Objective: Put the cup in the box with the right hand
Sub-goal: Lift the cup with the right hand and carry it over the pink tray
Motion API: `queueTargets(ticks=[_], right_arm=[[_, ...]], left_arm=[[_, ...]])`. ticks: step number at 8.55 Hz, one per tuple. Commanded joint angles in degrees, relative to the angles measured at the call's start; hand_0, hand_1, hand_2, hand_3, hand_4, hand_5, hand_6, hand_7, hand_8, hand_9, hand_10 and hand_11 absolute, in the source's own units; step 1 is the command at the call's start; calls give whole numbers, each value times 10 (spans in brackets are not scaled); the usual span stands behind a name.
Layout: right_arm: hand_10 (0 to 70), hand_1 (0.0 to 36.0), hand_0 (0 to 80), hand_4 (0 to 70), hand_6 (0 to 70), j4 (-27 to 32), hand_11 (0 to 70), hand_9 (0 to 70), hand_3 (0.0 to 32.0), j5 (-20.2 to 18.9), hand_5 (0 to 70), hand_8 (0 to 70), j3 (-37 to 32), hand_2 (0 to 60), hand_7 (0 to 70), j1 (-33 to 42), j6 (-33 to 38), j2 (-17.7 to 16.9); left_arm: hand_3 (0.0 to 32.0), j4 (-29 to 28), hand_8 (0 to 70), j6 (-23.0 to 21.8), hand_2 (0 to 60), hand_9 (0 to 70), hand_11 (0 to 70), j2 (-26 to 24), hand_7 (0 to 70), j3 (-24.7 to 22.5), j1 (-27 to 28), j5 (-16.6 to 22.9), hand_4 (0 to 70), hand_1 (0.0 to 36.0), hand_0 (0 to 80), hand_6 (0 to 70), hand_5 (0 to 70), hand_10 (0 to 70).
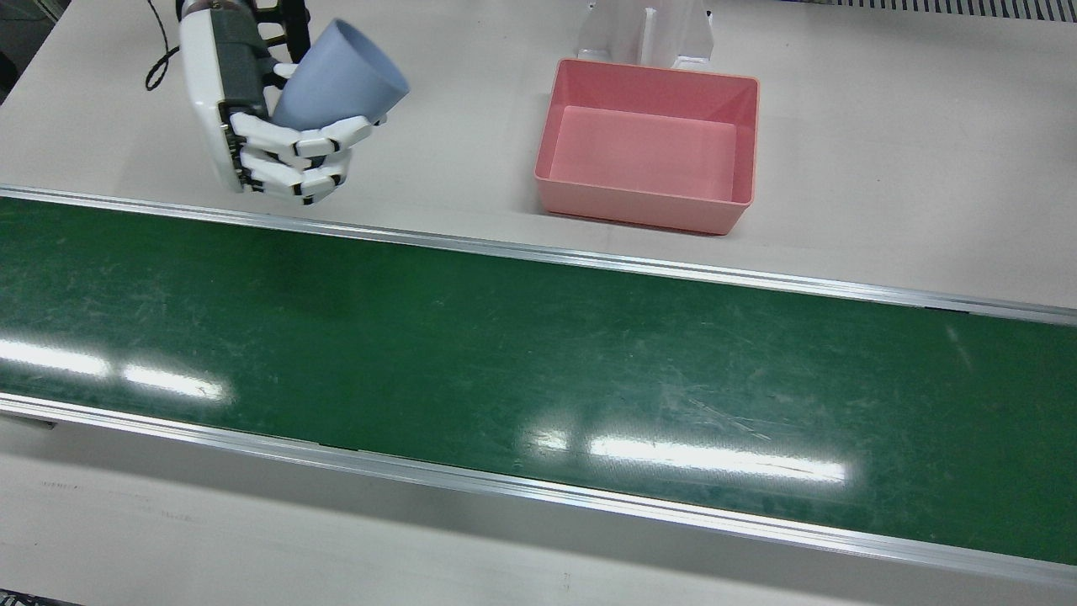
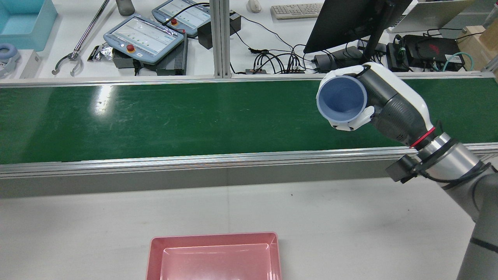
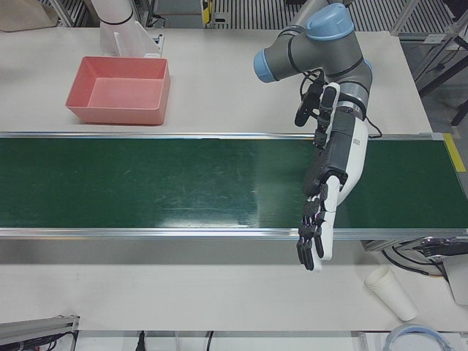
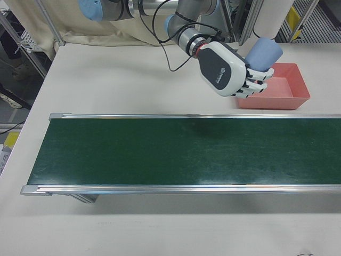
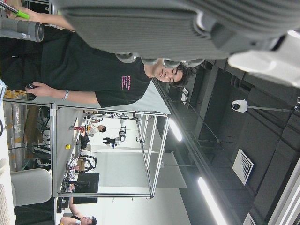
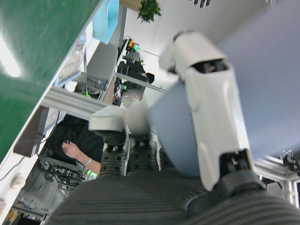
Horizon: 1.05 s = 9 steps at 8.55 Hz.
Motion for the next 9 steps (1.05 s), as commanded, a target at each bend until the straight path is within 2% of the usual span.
queueTargets(ticks=[1,3,5,6,7,8,9], right_arm=[[573,360,800,273,501,-6,700,700,0,88,294,700,37,600,700,-222,-116,39],[532,360,800,246,486,-2,700,700,0,116,283,700,28,600,700,-293,-168,53],[523,360,800,240,482,0,700,700,0,117,281,700,28,600,700,-330,-196,54],[523,360,800,265,481,3,700,700,0,116,281,700,28,600,700,-335,-198,53],[514,360,800,247,478,5,700,700,0,115,278,700,28,600,700,-340,-197,53],[422,360,800,236,416,6,632,700,0,114,249,612,29,600,700,-341,-195,51],[209,333,732,148,195,6,338,471,0,114,146,281,29,334,668,-341,-195,51]], left_arm=[[0,0,0,0,0,0,0,0,0,1,0,-1,0,0,0,0,0,0],[0,0,0,0,0,0,0,0,0,0,0,-1,0,0,0,0,0,0],[0,0,0,0,0,0,0,0,0,0,0,-1,0,0,0,0,0,0],[0,0,0,0,0,0,0,0,0,0,0,-1,0,0,0,0,0,0],[0,0,0,0,0,0,0,0,0,0,1,-1,0,0,0,0,0,0],[0,0,0,0,0,0,0,0,0,0,0,-1,0,0,0,0,0,0],[0,0,0,0,0,0,0,0,0,1,1,-1,0,0,0,0,0,0]])
